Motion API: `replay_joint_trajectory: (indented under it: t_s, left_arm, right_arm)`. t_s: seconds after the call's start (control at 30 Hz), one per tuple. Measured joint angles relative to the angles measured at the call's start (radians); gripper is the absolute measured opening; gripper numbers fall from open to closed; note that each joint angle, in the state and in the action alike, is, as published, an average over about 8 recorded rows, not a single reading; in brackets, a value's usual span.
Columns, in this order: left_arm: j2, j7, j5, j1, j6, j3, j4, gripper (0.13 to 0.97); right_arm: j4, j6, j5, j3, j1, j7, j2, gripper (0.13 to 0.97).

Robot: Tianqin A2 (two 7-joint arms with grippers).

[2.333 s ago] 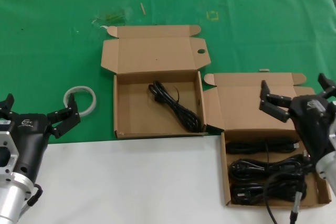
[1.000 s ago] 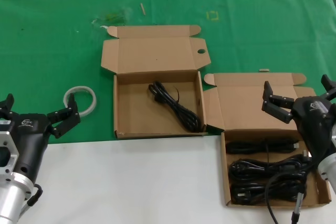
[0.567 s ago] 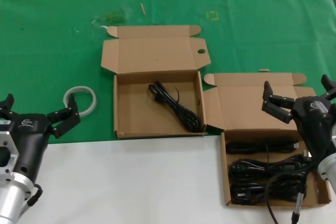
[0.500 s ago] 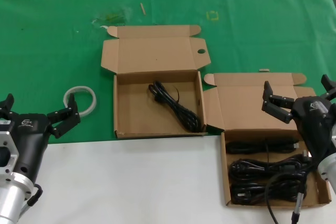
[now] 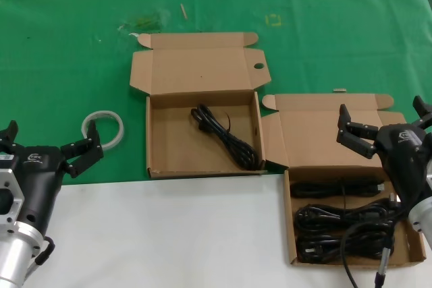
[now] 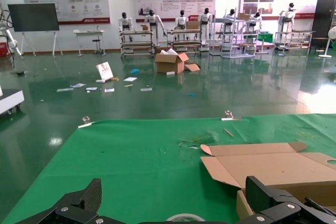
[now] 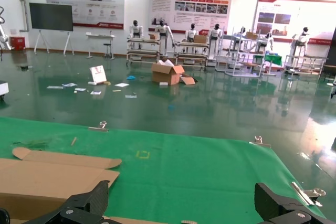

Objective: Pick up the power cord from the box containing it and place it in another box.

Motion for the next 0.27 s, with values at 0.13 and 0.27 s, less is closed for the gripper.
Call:
replay_joint_trajectory:
  t_s: [0.13,0.27]
  left_arm:
    - [0.000,0.000,0.000,0.000,0.000,0.000,0.000,0.966]
    - [0.000,0.000,0.000,0.000,0.000,0.000,0.000,0.966]
  right_arm:
    - [0.000,0.000,0.000,0.000,0.000,0.000,0.000,0.966]
    - [0.000,0.000,0.000,0.000,0.000,0.000,0.000,0.966]
